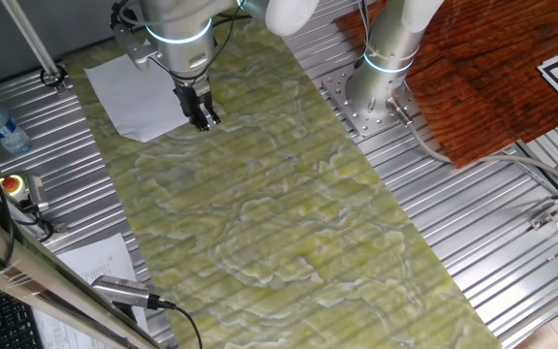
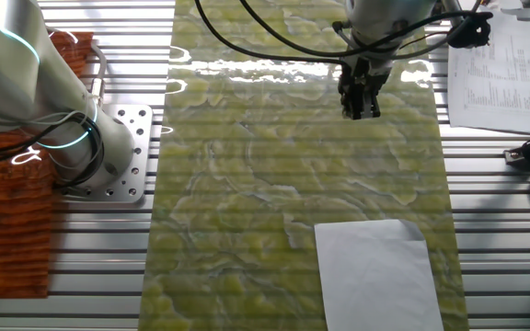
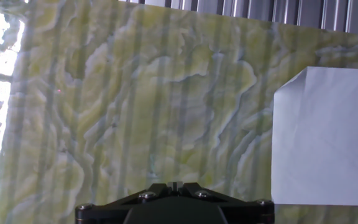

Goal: Flip over and spread out the paper that is laid flat on the table

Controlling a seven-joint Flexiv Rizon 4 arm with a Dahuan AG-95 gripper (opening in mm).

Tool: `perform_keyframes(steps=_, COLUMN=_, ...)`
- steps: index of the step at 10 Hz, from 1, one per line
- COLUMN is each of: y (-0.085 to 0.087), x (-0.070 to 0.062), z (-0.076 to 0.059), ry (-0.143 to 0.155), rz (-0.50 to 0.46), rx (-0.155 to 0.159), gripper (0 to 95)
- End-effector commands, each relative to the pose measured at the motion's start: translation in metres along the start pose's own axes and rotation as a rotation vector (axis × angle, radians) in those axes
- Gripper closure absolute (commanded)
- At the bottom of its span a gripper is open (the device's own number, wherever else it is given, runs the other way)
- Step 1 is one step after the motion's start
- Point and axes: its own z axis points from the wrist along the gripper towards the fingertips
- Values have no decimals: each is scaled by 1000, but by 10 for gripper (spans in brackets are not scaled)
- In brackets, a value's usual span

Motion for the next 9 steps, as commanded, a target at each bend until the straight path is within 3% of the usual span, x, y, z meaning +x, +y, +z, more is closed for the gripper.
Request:
perform_keyframes(steps=1, y=0, x=0, z=0, ry=0, rz=1, rx=-1, gripper=950)
perform_keyframes(steps=9, y=-2, x=-4, z=5, ry=-5, rz=-51, rx=-1, gripper=950)
